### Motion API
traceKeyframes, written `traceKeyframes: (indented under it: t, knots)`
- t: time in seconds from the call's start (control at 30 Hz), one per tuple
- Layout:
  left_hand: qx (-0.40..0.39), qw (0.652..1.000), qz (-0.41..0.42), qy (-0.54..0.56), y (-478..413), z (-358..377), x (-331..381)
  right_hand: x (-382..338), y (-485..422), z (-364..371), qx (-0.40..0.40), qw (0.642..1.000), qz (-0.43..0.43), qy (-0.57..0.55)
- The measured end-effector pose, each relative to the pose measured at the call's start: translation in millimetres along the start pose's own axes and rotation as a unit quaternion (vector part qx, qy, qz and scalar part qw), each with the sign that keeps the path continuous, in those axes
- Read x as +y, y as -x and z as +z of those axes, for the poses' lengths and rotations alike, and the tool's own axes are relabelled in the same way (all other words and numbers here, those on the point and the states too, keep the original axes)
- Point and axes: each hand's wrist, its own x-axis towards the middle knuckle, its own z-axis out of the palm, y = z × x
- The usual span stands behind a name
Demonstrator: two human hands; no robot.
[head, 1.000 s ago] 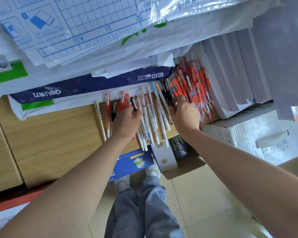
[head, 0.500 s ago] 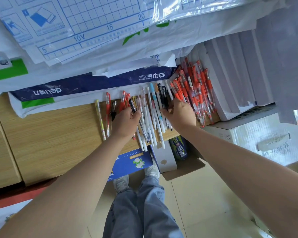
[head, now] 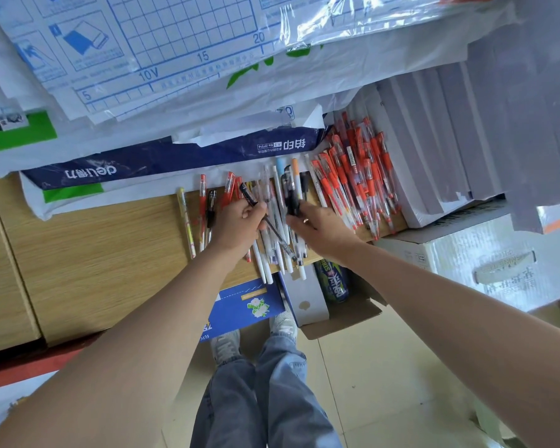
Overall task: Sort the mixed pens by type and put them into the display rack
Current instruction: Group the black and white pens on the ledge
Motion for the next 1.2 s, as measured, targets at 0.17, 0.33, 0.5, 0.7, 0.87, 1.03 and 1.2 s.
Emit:
traceKeyframes:
  t: [0.17, 0.33, 0.5, 0.7, 0.87, 1.03, 1.2]
  knots:
    - [-0.005, 0.999, 0.015, 0.028, 12.8, 4.4, 3.4, -18.6, 5.2, 8.4, -0.059, 0.997, 0.010, -0.042]
    - [-0.004, 1.000, 0.000, 0.028, 25.7, 5.0, 0.9, -24.8, 8.4, 14.7, -0.070, 0.998, 0.004, -0.007]
    - [0.052, 0.996, -0.050, 0.047, 29.5, 14.2, 2.0, -25.3, 13.9, 16.9, -0.084, 0.996, -0.005, -0.010]
    - [0.068, 0.993, -0.077, 0.049, 27.0, 4.3, -5.5, 0.3, 10.7, 1.7, 0.065, 0.997, 0.050, -0.015]
    - [0.060, 0.995, -0.073, 0.031, 26.2, -2.1, -8.9, 29.7, -9.2, 5.7, 0.174, 0.966, 0.126, 0.146]
    - [0.055, 0.995, -0.076, 0.042, 22.7, -2.7, -12.7, 25.1, -21.3, 16.9, 0.151, 0.962, 0.144, 0.173]
    - [0.046, 0.993, -0.096, 0.056, 21.7, -1.8, -14.0, 20.2, -15.8, 5.5, 0.116, 0.984, 0.115, 0.069]
